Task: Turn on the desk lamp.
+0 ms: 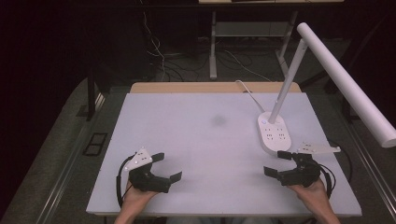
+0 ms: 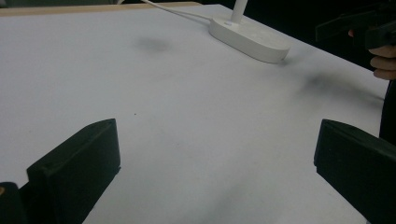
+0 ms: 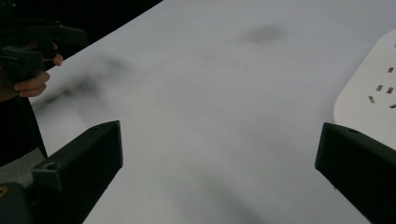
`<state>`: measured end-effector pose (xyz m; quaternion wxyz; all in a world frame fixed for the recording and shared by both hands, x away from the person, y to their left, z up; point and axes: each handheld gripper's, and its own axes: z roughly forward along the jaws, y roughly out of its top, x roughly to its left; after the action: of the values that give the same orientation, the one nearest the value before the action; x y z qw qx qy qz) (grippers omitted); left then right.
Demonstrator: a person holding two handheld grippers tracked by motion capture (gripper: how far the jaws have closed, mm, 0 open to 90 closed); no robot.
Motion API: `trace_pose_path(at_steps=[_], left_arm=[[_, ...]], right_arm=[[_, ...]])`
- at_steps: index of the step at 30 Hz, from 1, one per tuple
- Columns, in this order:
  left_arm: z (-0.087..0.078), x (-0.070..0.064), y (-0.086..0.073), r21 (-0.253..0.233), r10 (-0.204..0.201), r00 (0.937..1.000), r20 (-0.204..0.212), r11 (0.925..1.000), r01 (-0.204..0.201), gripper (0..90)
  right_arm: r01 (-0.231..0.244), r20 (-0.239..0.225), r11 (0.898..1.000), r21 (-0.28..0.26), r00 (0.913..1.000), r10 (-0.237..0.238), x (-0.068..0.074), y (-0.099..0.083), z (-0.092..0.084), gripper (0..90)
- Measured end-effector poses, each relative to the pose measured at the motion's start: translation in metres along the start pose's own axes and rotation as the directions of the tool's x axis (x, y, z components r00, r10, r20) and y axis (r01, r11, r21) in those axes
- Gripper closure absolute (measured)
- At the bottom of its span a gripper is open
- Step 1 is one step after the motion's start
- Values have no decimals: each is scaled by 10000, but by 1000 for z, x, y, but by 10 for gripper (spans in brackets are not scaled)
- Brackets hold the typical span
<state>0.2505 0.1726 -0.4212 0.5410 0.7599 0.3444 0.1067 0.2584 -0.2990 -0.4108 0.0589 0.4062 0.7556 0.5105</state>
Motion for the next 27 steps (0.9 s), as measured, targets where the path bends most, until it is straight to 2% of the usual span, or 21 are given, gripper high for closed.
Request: trace_pose_path(at_steps=[27], left_arm=[[3,-3,-1,249,76,9998,160,9997,-80,0]], right_arm=[[54,-16,9992,389,10000,-53,0,3,0,7]])
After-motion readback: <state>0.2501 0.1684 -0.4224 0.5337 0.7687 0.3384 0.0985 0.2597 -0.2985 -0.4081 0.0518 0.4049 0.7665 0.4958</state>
